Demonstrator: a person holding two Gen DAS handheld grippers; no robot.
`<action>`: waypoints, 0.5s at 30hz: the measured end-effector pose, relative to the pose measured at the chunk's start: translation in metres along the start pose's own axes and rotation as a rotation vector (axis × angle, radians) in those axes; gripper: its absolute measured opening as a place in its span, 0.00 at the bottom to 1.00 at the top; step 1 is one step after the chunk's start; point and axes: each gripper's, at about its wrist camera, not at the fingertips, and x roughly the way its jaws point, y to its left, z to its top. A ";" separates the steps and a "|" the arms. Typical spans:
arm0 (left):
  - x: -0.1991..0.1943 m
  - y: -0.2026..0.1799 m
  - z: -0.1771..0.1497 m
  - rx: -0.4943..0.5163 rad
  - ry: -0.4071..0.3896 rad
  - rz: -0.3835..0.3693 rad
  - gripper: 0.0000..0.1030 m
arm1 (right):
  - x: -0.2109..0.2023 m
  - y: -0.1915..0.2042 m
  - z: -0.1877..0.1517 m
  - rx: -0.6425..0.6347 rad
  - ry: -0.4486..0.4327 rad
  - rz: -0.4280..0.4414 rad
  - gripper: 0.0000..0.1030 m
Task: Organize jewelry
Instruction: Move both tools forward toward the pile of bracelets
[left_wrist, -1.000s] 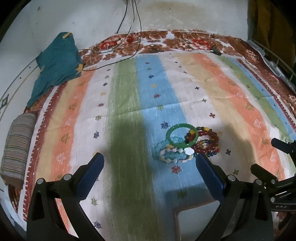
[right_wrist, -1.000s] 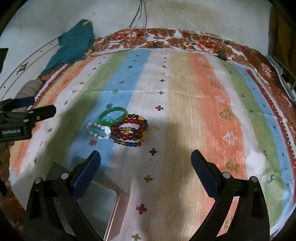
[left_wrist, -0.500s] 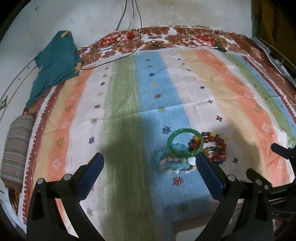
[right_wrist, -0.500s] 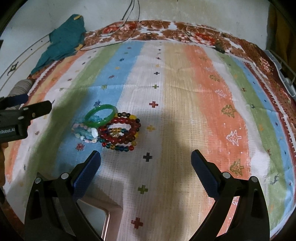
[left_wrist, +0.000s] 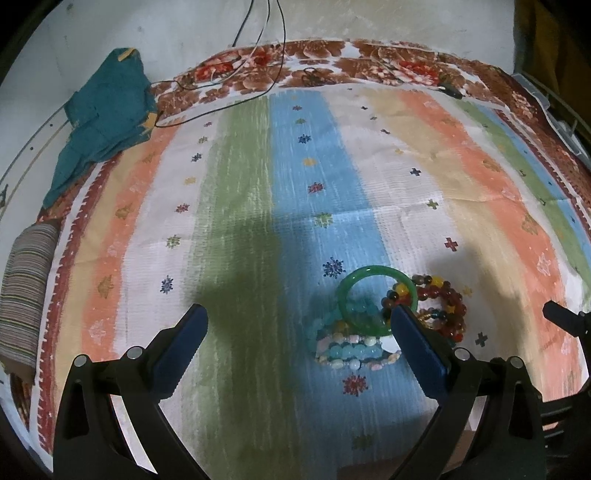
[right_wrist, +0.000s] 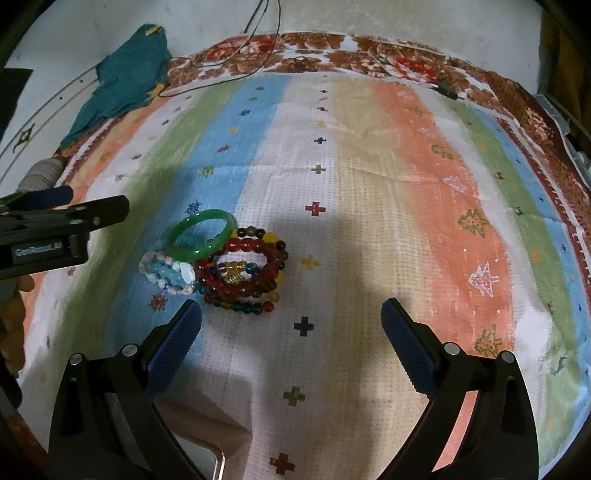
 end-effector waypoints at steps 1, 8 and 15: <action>0.003 0.001 0.002 -0.004 0.006 -0.004 0.94 | 0.002 0.000 0.002 0.003 0.004 0.003 0.96; 0.015 0.004 0.009 -0.023 0.025 -0.032 0.94 | 0.008 0.002 0.012 -0.002 0.010 -0.005 0.96; 0.034 0.004 0.013 -0.024 0.068 -0.026 0.87 | 0.018 0.002 0.019 0.020 0.027 0.008 0.82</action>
